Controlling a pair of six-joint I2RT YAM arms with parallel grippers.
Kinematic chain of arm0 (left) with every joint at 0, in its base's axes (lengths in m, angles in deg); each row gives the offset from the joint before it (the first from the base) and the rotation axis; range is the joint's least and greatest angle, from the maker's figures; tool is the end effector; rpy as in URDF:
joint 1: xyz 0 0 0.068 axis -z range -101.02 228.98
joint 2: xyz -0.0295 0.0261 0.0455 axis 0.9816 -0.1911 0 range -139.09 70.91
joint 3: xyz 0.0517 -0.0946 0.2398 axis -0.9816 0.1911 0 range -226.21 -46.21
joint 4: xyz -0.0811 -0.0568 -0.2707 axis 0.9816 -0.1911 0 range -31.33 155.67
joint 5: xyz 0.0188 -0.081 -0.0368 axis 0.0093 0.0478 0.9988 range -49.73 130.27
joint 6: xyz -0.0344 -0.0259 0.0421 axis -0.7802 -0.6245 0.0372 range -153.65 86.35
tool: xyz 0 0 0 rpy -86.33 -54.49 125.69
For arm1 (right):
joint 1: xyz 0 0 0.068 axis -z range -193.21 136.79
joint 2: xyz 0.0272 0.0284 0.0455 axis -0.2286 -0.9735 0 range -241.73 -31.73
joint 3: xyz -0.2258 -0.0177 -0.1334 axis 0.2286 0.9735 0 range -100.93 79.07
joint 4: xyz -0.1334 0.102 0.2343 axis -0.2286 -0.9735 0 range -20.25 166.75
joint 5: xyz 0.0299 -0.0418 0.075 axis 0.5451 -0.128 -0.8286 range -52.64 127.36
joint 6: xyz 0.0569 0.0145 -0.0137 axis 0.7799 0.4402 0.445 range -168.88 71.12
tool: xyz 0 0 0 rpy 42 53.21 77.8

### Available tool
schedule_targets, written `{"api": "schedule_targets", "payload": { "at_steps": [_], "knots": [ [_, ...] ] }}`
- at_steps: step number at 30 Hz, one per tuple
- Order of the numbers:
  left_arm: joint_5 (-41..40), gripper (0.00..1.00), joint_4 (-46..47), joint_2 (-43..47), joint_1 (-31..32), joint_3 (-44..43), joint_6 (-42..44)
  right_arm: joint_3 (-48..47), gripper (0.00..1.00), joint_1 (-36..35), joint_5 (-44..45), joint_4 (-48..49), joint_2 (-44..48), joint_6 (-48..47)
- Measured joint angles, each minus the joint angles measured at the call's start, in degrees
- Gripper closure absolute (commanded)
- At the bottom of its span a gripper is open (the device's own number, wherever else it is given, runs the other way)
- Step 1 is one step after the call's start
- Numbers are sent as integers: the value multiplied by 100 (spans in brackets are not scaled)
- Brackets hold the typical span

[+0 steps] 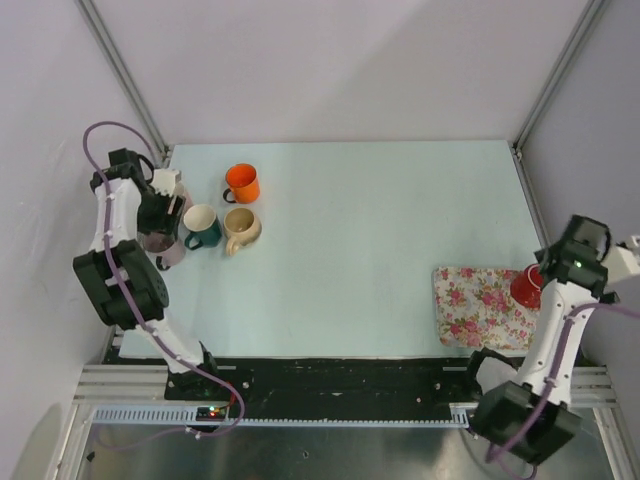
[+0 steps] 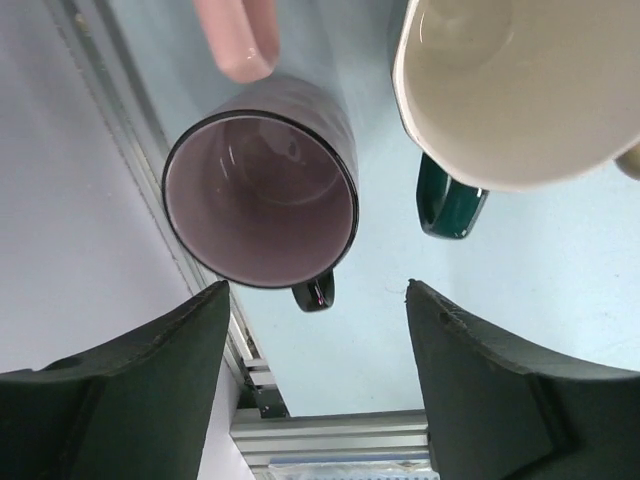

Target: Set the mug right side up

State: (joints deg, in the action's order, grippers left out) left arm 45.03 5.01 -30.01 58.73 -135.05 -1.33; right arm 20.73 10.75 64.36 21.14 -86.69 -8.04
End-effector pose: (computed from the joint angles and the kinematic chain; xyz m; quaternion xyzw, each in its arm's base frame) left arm 0.3607 0.1291 0.2510 0.1100 0.9817 0.0296 0.1526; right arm 0.1868 -0.1052 0.3072 0.5568 0.7363 -0.1722 0.3437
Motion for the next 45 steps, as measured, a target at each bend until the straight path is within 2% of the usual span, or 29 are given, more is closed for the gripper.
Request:
{"api": "schedule_targets", "payload": {
  "at_steps": [5,8,11,18,27,38,41,45],
  "knots": [
    [9,16,-48,433,28,-83,-79,358,1,1884,-1213,575,-129,-407],
    [24,16,-85,610,83,-131,-85,516,2,2643,-2022,988,-527,-573],
    [44,16,-118,728,170,-164,-85,667,3,3005,-2573,1346,-905,-660],
    [105,16,-162,765,310,-166,-85,1056,4,3091,-3615,2339,-1386,-704],
    [103,16,-162,839,315,-160,-76,1572,6,3049,-4264,3056,-1235,-745],
    [157,15,-164,848,315,-160,-76,1912,7,2081,-4581,2334,63,-752],
    [175,15,-164,848,315,-160,-63,1829,3,1934,-4341,1963,391,-866],
    [227,15,-164,846,315,-160,-39,1609,1,1746,-3469,1731,570,-1187]
  ]
}}
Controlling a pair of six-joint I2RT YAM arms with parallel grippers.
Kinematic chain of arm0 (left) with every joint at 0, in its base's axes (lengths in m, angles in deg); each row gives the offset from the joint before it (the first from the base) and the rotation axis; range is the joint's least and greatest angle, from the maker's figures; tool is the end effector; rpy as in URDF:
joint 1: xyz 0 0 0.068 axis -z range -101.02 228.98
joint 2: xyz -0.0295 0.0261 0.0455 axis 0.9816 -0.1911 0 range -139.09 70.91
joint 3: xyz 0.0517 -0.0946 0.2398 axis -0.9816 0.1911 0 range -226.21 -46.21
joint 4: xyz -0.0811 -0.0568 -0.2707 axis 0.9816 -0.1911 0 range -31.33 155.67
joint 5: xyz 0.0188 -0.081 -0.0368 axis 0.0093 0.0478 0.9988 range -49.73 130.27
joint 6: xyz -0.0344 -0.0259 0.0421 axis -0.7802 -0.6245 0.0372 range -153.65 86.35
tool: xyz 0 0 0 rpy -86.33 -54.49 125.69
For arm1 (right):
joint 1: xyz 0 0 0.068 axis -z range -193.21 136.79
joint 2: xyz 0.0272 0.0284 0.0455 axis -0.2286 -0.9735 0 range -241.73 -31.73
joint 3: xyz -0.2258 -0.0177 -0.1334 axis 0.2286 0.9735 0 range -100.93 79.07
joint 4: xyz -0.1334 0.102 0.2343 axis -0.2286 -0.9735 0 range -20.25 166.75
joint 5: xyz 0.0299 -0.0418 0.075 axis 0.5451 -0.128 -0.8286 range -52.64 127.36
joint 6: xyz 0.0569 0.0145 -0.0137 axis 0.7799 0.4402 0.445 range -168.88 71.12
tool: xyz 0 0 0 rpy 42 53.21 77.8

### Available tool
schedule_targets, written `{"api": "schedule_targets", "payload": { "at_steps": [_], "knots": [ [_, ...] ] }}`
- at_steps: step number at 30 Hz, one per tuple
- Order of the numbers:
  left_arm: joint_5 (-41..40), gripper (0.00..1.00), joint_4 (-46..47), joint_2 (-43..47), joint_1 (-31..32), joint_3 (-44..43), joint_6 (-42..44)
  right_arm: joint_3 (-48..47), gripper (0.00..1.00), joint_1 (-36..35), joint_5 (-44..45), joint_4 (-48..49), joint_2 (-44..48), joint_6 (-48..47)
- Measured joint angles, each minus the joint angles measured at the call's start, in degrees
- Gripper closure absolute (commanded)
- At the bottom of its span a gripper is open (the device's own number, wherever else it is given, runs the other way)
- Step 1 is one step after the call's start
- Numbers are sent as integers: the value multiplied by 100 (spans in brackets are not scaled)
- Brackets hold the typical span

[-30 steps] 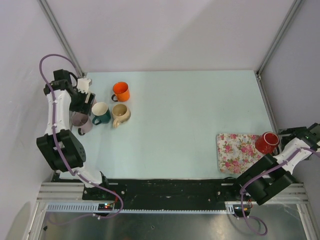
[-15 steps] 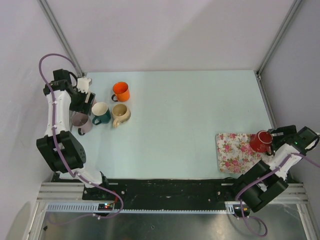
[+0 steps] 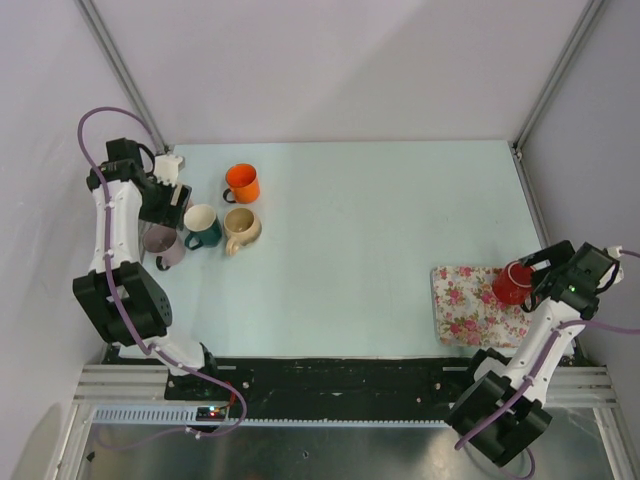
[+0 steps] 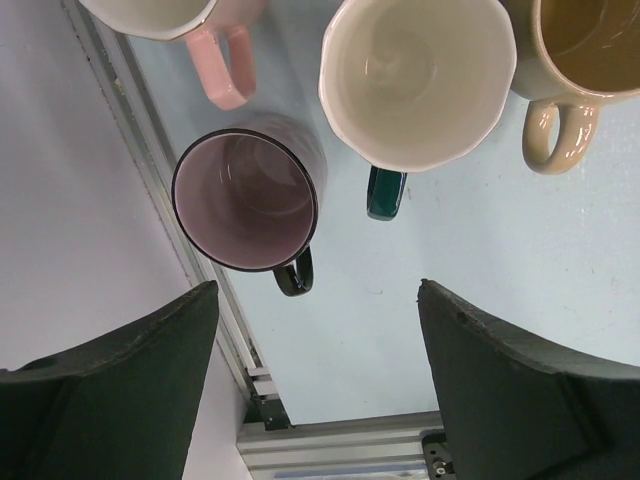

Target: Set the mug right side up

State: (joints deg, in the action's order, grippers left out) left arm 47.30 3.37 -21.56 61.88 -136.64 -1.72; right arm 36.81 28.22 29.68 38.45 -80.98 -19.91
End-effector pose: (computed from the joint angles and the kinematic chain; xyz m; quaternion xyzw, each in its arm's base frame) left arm 0.3433 0.0999 0.3106 0.1391 0.9633 0.0376 0.2264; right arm 0.1661 -0.1387 0.2479 0.5111 0.7687 0.0204 0.3840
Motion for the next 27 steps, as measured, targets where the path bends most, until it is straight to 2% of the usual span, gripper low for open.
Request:
{"api": "schedule_targets", "payload": {
  "at_steps": [4,10,12,15,19,23,27],
  "knots": [
    [76,15,0,0,4,-2,4,46,1,9,496,396,26,-831],
    [205,15,2,0,20,-13,107,455,1,-120,260,1340,2,-2881],
    [284,16,-11,-2,26,-33,127,640,1,-232,-131,1484,55,-3707],
    [424,16,-42,-24,28,-138,157,713,1,-374,-1099,1047,96,-5051],
    [525,16,-46,-63,31,-337,179,597,1,-601,-1963,212,-94,-6623],
    [525,16,-48,-90,31,-446,284,562,1,-682,-1875,-269,-105,-7781],
    [518,16,-55,-129,31,-514,363,560,1,-732,-1403,-271,-195,-8268]
  ]
}}
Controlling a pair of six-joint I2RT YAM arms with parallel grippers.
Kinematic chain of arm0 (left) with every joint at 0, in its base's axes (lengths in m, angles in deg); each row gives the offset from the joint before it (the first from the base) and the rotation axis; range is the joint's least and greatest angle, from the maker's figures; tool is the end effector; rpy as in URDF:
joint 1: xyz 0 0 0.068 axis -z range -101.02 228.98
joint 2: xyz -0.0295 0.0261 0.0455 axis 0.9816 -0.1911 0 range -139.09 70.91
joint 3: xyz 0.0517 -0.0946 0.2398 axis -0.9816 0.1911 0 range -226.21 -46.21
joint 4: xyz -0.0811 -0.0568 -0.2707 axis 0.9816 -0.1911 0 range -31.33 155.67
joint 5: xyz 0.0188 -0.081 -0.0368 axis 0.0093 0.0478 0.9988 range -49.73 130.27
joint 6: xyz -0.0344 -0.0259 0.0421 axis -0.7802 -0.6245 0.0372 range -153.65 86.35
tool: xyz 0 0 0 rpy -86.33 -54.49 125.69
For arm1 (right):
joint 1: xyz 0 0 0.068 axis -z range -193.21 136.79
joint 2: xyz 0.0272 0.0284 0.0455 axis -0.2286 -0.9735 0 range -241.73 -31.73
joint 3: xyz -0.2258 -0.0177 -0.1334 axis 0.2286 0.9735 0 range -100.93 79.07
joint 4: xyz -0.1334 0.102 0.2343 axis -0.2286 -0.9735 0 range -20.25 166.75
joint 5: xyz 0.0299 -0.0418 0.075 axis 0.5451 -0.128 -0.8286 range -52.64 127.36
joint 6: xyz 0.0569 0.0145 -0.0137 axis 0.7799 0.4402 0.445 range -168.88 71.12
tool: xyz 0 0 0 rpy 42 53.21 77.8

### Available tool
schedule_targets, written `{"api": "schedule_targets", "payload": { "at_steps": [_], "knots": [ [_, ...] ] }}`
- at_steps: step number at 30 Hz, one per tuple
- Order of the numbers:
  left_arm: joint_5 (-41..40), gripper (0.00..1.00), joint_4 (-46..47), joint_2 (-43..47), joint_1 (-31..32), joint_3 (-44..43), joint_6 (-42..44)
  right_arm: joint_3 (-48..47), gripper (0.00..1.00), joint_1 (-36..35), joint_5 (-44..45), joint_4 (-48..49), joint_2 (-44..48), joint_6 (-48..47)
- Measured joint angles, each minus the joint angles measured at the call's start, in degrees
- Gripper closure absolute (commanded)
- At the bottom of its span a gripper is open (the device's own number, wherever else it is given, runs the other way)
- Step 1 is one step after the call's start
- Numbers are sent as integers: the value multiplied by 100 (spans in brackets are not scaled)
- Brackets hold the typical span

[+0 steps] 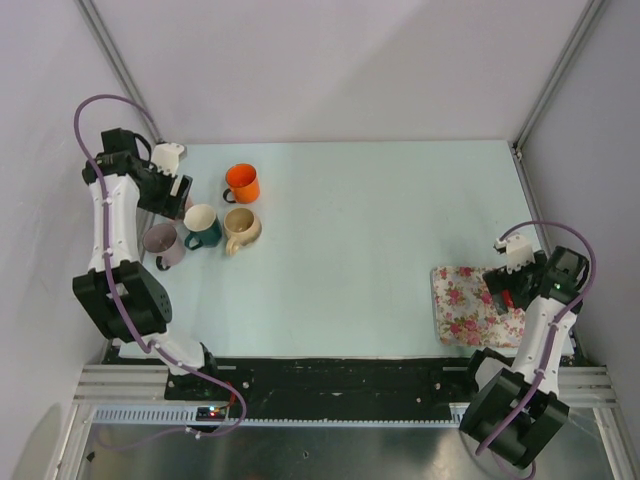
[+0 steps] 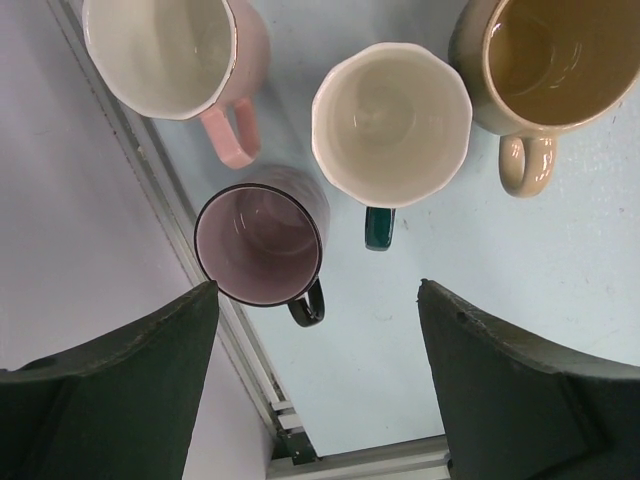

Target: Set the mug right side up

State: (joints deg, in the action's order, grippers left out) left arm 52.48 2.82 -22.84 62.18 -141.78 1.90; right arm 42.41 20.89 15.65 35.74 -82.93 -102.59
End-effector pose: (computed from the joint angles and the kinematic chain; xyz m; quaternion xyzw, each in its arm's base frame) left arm 0.3521 0.0964 0.3324 0.1830 0.9455 0.0173 0.2686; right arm 0.1799 -0.1019 0.2054 -0.2147 0.9149 -0.0720 0.3342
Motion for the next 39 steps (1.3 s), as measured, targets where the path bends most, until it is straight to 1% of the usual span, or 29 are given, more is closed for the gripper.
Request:
{"api": "schedule_targets", "payload": {
  "at_steps": [3,6,12,16,24,32,38,39],
  "knots": [
    [-2,16,-7,-20,0,-13,55,0,1,0,466,105,-22,-205],
    [-2,16,-7,-55,0,-15,94,-44,1,-2,741,129,33,-358],
    [-2,16,-11,-197,0,-46,109,-673,1,-2,955,133,70,-437],
    [0,16,-11,-214,0,-46,160,-758,1,28,946,140,-33,-433],
    [11,16,-11,-214,2,-44,258,-472,1,66,802,-173,-339,-372],
    [26,16,-11,-214,2,-44,306,-120,0,227,1340,181,-339,-72],
    [31,16,-11,-219,2,-44,308,330,1,275,1270,240,-358,111],
    [31,16,-11,-221,2,-44,308,376,3,275,1274,254,-367,105]
  ]
}}
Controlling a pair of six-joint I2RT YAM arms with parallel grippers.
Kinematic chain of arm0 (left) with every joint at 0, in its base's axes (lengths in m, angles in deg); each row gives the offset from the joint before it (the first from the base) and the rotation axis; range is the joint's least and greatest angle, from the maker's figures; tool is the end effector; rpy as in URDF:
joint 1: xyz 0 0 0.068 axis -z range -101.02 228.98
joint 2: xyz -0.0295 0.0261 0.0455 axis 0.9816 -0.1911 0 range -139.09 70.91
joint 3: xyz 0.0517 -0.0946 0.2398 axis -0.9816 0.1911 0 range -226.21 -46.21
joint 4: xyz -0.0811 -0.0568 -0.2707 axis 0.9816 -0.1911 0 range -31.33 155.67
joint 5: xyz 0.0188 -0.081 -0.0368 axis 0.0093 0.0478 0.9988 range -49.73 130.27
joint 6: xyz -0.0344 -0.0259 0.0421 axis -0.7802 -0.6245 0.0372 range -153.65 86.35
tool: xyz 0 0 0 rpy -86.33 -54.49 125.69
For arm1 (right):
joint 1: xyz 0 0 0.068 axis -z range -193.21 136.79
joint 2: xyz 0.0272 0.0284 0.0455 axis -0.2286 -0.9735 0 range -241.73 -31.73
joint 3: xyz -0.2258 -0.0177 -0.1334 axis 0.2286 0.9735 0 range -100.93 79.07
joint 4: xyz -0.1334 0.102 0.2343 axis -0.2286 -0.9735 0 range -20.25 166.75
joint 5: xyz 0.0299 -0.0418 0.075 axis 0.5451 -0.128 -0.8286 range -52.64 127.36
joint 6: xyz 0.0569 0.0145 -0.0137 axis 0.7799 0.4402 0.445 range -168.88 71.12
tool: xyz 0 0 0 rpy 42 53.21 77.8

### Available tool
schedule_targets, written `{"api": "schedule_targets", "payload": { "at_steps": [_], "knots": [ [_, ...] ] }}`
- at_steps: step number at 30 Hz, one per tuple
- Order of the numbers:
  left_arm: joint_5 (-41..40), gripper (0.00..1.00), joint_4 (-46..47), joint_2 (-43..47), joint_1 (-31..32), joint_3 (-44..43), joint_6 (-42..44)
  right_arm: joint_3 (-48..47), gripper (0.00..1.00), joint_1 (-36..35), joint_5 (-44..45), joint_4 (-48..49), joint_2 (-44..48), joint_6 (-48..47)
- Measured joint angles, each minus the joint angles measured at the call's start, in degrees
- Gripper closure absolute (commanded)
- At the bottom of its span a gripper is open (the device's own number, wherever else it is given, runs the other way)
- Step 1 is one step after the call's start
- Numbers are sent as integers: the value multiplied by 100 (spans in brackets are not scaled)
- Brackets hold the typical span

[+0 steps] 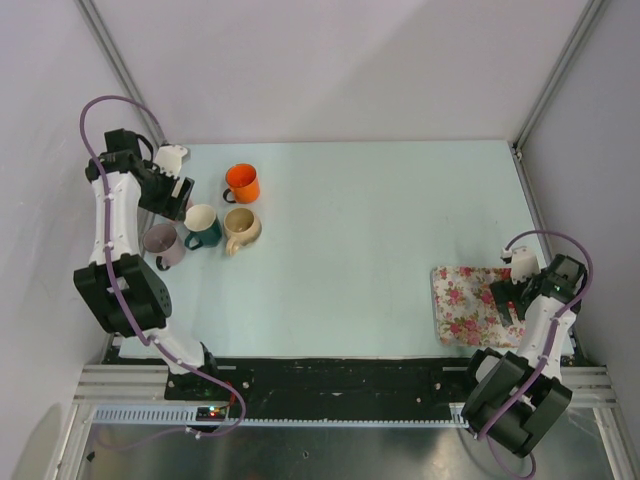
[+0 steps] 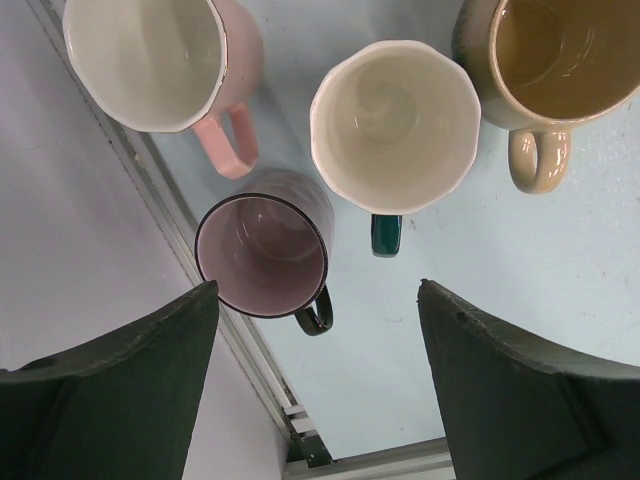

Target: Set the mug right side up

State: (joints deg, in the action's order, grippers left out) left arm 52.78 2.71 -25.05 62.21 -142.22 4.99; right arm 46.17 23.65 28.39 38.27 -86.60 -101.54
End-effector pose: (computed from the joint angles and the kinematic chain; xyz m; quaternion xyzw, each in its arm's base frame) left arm 0.3601 0.0984 0.3214 0.2083 0.9440 0.0145 0.2553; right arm 0.1708 -0.1194 0.1716 -0.1522 0.9521 -0.1252 0.2337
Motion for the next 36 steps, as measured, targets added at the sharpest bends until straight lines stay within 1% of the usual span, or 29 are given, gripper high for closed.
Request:
{"api": "schedule_targets", "payload": {
  "at_steps": [1,5,8,10,13,15,17,20,21,23,27,32,35,36],
  "knots": [
    [0,16,0,-7,-2,0,0,11,6,0,-35,11,-7,-2],
    [-2,16,0,-15,0,0,2,11,24,-9,-164,11,-109,-63],
    [0,16,0,-22,0,0,0,11,33,-26,-262,-57,-146,-120],
    [0,16,0,-28,-2,0,0,11,37,-26,-323,-79,-146,-122],
    [22,16,0,-31,0,0,-2,11,39,-33,-444,-131,-144,-125],
    [26,16,0,-31,0,0,-2,11,38,-44,-575,-184,-142,-125],
    [31,16,0,-31,0,0,-2,11,31,-61,-686,-238,-140,-122],
    [37,16,0,-31,0,0,-2,11,18,-61,-734,-254,-120,-50],
    [37,16,0,-31,0,0,-2,11,15,-55,-717,-229,-114,-2],
    [37,16,0,-31,0,0,-2,9,11,-26,-651,-168,-107,61],
    [33,16,0,-31,-2,0,-2,-142,8,26,-527,-144,-153,122],
    [24,16,0,-31,0,0,0,-463,7,85,-433,-20,-387,136],
    [-11,16,0,-42,0,0,0,-623,9,122,-424,-24,-608,35],
    [-31,16,0,-48,0,0,0,-671,12,127,-437,-22,-675,-7]
  ]
}}
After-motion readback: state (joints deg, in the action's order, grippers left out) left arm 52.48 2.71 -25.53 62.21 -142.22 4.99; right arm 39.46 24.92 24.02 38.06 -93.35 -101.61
